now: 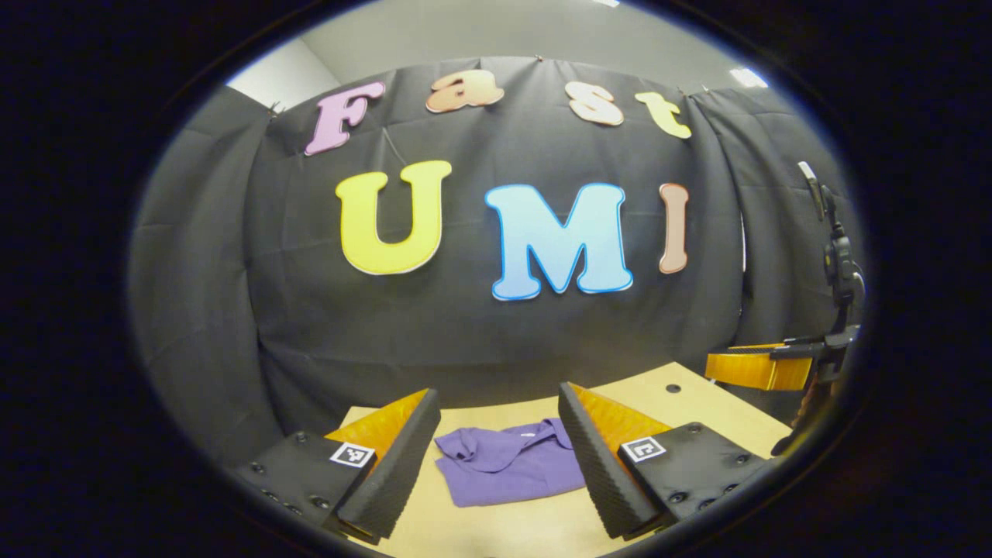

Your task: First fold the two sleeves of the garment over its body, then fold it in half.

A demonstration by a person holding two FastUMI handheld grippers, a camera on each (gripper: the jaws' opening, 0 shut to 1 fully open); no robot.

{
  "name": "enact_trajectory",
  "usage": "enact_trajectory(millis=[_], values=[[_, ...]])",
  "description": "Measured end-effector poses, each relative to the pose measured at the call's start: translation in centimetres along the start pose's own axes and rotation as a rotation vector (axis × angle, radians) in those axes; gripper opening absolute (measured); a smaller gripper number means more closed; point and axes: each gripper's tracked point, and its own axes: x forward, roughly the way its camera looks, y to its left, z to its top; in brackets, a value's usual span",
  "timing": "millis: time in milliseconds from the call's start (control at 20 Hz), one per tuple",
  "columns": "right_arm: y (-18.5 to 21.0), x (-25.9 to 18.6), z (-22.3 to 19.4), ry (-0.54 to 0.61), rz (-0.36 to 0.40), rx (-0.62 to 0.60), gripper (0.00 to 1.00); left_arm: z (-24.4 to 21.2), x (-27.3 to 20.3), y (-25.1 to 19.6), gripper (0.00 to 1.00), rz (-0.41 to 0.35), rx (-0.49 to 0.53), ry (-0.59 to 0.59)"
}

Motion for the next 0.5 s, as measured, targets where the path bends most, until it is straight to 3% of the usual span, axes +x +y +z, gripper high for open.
enact_trajectory(millis=[250, 500], values=[[0.9, -3.5, 2.6, -0.103, -0.013, -0.072, 0.65, 3.9, -3.1, 0.5, 0.98, 0.026, 0.003, -0.118], [1.4, -5.7, 4.1, -0.147, -0.022, -0.05, 0.64, 5.8, -5.8, 0.6, 1.0, 0.016, 0.008, -0.162]])
